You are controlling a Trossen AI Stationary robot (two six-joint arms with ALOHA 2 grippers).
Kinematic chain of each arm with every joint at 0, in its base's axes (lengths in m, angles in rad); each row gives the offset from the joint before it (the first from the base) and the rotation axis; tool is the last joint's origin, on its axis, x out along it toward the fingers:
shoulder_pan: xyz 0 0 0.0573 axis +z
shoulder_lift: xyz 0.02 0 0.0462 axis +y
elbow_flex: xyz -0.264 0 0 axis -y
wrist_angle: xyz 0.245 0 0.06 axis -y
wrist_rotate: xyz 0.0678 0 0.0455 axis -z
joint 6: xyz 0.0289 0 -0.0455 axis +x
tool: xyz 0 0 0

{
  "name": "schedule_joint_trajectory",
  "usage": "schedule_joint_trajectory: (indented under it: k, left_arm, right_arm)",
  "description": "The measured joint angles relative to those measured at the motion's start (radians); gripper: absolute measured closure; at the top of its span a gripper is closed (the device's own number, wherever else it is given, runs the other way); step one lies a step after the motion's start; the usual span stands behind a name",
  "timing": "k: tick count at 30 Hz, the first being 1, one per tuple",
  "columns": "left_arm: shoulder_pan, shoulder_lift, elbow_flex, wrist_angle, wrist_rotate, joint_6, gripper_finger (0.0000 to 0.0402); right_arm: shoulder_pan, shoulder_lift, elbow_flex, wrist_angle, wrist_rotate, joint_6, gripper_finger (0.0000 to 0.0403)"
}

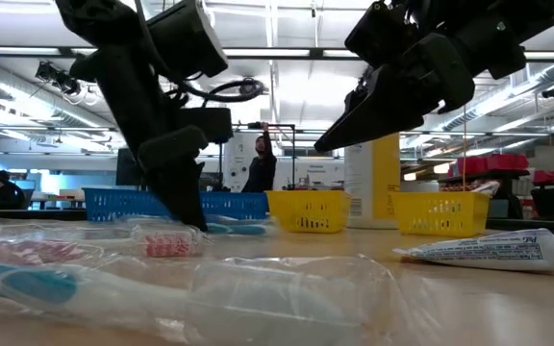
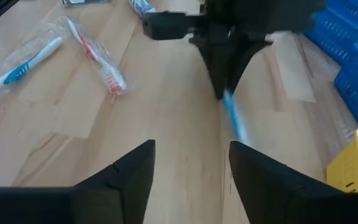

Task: Pick & Place Travel size toiletries
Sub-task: Put the blue toothbrush into the right yellow bin

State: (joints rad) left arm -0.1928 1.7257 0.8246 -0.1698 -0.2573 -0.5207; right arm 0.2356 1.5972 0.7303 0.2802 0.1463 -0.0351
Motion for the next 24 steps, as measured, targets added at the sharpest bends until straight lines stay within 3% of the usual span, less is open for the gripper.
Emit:
schedule_joint_trajectory:
  k: [11, 15, 24]
  left_arm:
    - [-0.001, 0.000, 0.174, 0.003, -0.025, 0.201, 0.0358]
    - [0.000, 0.000, 0.203, -0.005, -0.031, 0.209, 0.0375]
    - [-0.003, -0.002, 0.209, 0.016, 0.009, 0.211, 0.0363]
  right_arm:
    - [-0.028, 0.082, 0.000, 0.085, 0.009, -0.007, 0.0144]
    - [-0.032, 0.091, 0.000, 0.120, 0.050, -0.028, 0.0147]
    - [-0.045, 0.092, 0.002, 0.173, 0.072, -0.115, 0.0170]
